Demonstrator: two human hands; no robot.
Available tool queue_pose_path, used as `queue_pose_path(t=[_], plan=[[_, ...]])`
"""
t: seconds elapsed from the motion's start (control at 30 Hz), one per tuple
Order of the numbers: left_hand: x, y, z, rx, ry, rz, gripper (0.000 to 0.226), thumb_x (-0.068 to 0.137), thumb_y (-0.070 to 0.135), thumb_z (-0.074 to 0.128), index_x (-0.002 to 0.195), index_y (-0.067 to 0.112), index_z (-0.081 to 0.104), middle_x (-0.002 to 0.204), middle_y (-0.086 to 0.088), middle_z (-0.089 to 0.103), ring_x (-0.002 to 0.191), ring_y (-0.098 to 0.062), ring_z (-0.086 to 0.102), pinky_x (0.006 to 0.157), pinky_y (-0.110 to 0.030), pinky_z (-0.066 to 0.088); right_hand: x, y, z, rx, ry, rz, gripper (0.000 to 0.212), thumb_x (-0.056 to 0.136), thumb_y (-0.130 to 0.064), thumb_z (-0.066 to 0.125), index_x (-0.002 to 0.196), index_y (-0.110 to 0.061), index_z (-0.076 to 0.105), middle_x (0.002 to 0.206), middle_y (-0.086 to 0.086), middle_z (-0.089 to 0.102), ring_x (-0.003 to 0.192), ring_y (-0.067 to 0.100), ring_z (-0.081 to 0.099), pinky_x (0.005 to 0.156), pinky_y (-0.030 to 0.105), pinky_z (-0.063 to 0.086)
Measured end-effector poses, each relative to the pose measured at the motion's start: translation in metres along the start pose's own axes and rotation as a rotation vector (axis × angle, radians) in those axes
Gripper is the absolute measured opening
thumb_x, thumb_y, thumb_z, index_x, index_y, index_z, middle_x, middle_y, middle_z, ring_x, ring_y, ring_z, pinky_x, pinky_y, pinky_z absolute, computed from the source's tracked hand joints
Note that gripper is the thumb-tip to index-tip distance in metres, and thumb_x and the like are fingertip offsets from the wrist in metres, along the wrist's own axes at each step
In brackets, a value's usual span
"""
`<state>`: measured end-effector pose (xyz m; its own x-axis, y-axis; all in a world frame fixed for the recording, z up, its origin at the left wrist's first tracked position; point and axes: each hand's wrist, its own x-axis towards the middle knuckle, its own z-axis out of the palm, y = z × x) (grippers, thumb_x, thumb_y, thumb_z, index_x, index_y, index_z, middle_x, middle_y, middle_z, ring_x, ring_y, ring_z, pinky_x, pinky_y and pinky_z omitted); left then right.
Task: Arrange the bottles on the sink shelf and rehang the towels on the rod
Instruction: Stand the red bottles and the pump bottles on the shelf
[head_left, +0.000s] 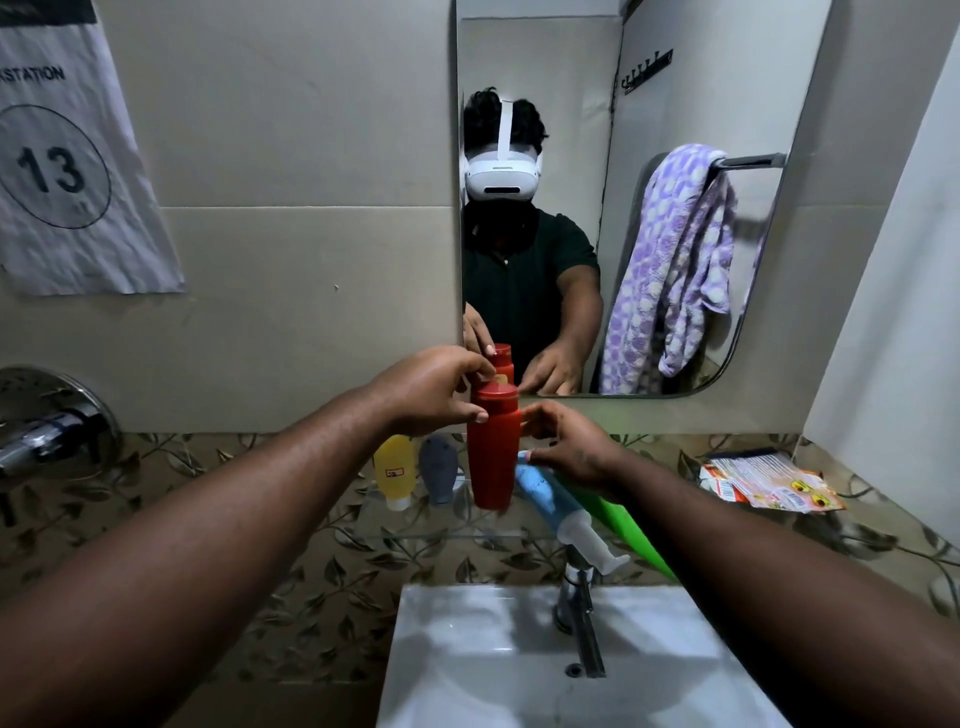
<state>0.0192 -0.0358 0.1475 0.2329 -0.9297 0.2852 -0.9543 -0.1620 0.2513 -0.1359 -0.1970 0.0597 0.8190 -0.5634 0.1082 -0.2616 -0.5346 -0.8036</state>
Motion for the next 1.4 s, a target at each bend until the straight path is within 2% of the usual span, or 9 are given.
queue_pose_path(t=[0.2, 0.33, 0.47, 0.6, 0.7, 0.8, 1.0, 1.13, 1.4], plan=[[-0.014, 0.004, 0.016, 0.277, 0.236, 0.181, 0.071, 0.081, 0.041, 0.081, 0.144, 0.031, 0.052, 0.152, 0.002, 0.046, 0.139, -0.023, 0.04, 0.112, -0.047, 0.037, -0.012, 0.017, -0.028, -0.069, 0.05, 0.017, 0.049, 0.084, 0.022, 0.049, 0.108, -0.02, 0.058, 0.114, 0.005, 0.069, 0.117, 0.019, 0.063, 0.099, 0.031, 0.051], [-0.022, 0.024, 0.047, 0.513, 0.528, 0.54, 0.046, 0.082, 0.037, 0.07, 0.126, 0.021, 0.067, 0.144, -0.011, 0.059, 0.131, -0.032, 0.046, 0.106, -0.045, 0.032, -0.023, 0.025, -0.034, -0.082, 0.099, 0.009, 0.048, 0.083, 0.019, 0.05, 0.095, -0.027, 0.057, 0.104, 0.004, 0.071, 0.109, 0.025, 0.068, 0.101, 0.044, 0.052], [-0.032, 0.052, 0.106, 0.703, 0.259, 0.792, 0.045, 0.086, 0.021, 0.057, 0.131, 0.024, 0.063, 0.143, -0.009, 0.061, 0.129, -0.03, 0.058, 0.112, -0.045, 0.04, -0.034, 0.027, -0.039, -0.077, 0.152, -0.013, 0.04, 0.084, 0.016, 0.055, 0.094, -0.023, 0.058, 0.102, 0.007, 0.071, 0.101, 0.027, 0.068, 0.097, 0.046, 0.053], [-0.022, 0.065, 0.143, 0.896, 0.064, 0.798, 0.042, 0.081, 0.021, 0.054, 0.12, 0.03, 0.067, 0.117, 0.002, 0.071, 0.11, -0.022, 0.067, 0.1, -0.038, 0.052, -0.044, 0.031, -0.047, -0.074, 0.197, -0.019, 0.043, 0.081, 0.012, 0.056, 0.088, -0.03, 0.057, 0.102, 0.009, 0.074, 0.104, 0.029, 0.07, 0.097, 0.049, 0.053], [-0.01, 0.067, 0.156, 0.887, 0.026, 0.782, 0.03, 0.075, 0.025, 0.08, 0.102, 0.028, 0.067, 0.089, 0.005, 0.069, 0.085, -0.02, 0.065, 0.081, -0.033, 0.053, -0.054, 0.032, -0.053, -0.055, 0.21, -0.019, 0.041, 0.078, 0.008, 0.056, 0.088, -0.031, 0.057, 0.103, 0.011, 0.074, 0.103, 0.029, 0.07, 0.096, 0.05, 0.053], [-0.008, 0.073, 0.156, 0.872, -0.018, 0.752, 0.032, 0.068, 0.028, 0.087, 0.091, 0.026, 0.065, 0.078, 0.005, 0.067, 0.074, -0.019, 0.064, 0.073, -0.031, 0.05, -0.063, 0.035, -0.056, -0.039, 0.213, -0.023, 0.037, 0.08, 0.009, 0.057, 0.094, -0.025, 0.058, 0.104, 0.012, 0.074, 0.104, 0.029, 0.07, 0.096, 0.05, 0.053], [-0.006, 0.08, 0.139, 0.726, 0.009, 0.686, 0.049, 0.068, 0.024, 0.084, 0.109, 0.025, 0.057, 0.092, 0.003, 0.066, 0.084, -0.022, 0.063, 0.074, -0.034, 0.046, -0.073, 0.039, -0.073, 0.051, 0.222, 0.005, 0.045, 0.078, 0.019, 0.051, 0.096, -0.021, 0.061, 0.101, 0.01, 0.075, 0.096, 0.027, 0.07, 0.08, 0.044, 0.055], [-0.003, 0.086, 0.119, 0.506, 0.136, 0.617, 0.039, 0.08, 0.026, 0.076, 0.115, 0.025, 0.059, 0.103, 0.002, 0.069, 0.093, -0.024, 0.063, 0.076, -0.035, 0.048, -0.078, 0.036, -0.084, 0.272, 0.219, 0.064, 0.043, 0.082, 0.026, 0.045, 0.096, -0.009, 0.065, 0.088, 0.012, 0.073, 0.078, 0.023, 0.064, 0.065, 0.032, 0.047], [0.009, 0.099, 0.068, 0.038, 0.244, 0.265, 0.043, 0.074, 0.04, 0.086, 0.105, 0.021, 0.065, 0.099, -0.004, 0.072, 0.091, -0.027, 0.06, 0.071, -0.038, 0.042, -0.081, 0.04, -0.071, 0.306, 0.106, 0.091, 0.038, 0.083, 0.024, 0.062, 0.106, -0.006, 0.067, 0.091, 0.01, 0.071, 0.078, 0.018, 0.064, 0.067, 0.021, 0.056]])
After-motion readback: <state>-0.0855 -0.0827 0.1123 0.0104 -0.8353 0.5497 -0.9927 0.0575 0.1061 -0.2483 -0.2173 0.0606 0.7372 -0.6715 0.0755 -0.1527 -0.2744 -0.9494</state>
